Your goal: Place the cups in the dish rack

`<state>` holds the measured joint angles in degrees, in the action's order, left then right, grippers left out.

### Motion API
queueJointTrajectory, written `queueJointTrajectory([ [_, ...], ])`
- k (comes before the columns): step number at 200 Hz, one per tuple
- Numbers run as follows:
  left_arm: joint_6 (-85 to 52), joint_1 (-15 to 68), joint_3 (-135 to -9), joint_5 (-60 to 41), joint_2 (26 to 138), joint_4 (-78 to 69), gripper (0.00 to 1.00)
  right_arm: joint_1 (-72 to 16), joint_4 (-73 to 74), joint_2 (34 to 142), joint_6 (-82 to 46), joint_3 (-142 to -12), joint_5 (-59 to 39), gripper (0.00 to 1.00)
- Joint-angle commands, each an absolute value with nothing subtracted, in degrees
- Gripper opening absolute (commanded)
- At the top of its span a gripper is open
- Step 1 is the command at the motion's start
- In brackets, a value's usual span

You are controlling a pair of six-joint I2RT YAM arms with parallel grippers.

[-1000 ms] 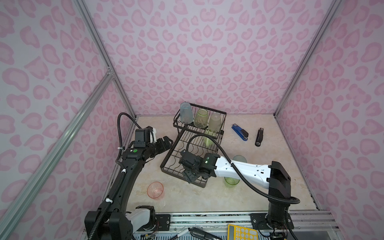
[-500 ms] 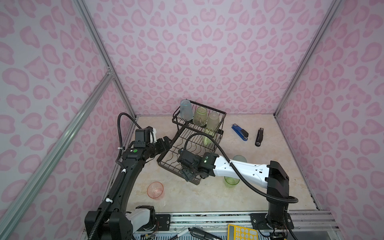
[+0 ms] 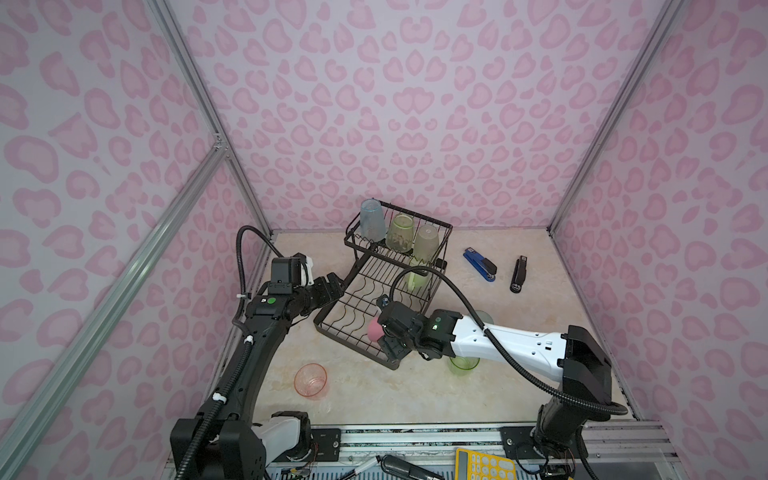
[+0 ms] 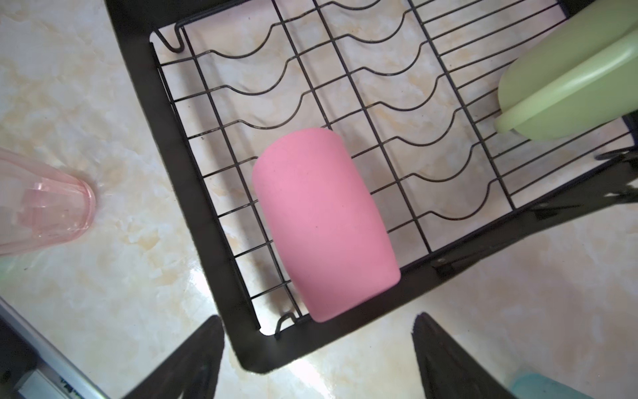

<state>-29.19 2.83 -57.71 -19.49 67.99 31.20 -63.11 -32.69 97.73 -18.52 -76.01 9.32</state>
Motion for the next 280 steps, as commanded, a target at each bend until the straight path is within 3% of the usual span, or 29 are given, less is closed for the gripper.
queueJointTrajectory([
  [1,-29.3,2.7,-57.6,-19.6,68.3,29.3,0.94,-61.7,-26.9,96.2,-12.7,-72.6,5.6,0.87],
  [78,-29.3,2.8,-57.5,-19.5,68.6,29.3,0.94,-58.2,-21.0,96.4,-4.8,-68.7,-3.5,0.86],
  [235,-29.4,2.8,-57.5,-19.5,68.9,29.3,0.94,-55.7,-13.1,99.2,-0.4,-64.1,-5.6,0.85],
  [280,-29.4,2.7,-57.5,-19.4,68.9,29.3,0.94,-55.4,-13.1,99.5,-0.2,-64.3,-5.9,0.76],
])
